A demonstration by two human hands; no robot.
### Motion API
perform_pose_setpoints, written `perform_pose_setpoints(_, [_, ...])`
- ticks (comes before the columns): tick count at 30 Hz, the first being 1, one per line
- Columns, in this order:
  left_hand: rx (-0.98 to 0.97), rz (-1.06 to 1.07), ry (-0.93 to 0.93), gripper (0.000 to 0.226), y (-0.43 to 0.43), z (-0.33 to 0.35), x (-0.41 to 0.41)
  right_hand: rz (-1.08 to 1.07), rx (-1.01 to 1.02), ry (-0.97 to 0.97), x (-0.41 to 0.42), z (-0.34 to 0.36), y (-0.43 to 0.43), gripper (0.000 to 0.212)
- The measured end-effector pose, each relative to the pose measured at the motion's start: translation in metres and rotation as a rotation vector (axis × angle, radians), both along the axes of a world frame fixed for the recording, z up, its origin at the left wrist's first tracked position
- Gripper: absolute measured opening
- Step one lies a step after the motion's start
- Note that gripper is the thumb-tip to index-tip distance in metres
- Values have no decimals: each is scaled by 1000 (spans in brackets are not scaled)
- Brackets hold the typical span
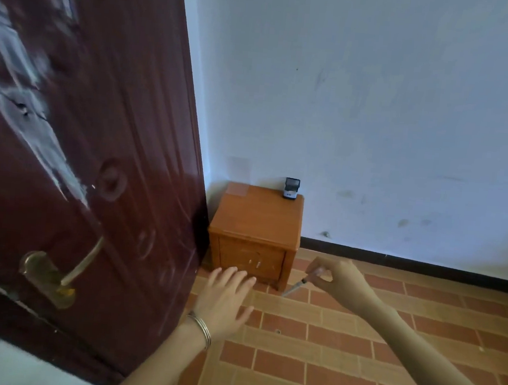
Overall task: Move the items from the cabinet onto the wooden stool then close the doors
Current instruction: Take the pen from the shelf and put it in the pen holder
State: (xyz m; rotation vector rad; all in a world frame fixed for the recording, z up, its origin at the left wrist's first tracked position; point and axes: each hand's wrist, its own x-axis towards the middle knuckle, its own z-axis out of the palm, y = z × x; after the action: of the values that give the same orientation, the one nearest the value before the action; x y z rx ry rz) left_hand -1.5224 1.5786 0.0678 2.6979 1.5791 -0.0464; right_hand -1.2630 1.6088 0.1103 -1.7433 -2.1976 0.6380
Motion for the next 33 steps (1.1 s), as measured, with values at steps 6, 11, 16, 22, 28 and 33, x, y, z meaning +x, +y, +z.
perform_pose_setpoints(6, [-73, -41, 29, 65, 62, -29, 11, -59, -48, -7, 15, -19, 57, 6])
perform_pose_setpoints(11, [-128, -22, 31, 65, 143, -43, 36, -57, -96, -31, 41, -43, 123, 8])
perform_pose_setpoints(16, [-96, -40, -9, 55, 227, -41, 78, -36, -97, -7, 73, -41, 212, 7])
perform_pose_setpoints(22, [-23, 25, -51, 53, 320, -30, 118, -4, -87, 54, 102, -28, 311, 3])
perform_pose_setpoints(28, [-20, 62, -30, 57, 388, -35, 121, 25, -108, 54, 107, -34, 382, 10])
perform_pose_setpoints(33, [-34, 74, 3, 56, 456, -46, 116, -19, -120, 82, 109, -46, 446, 10])
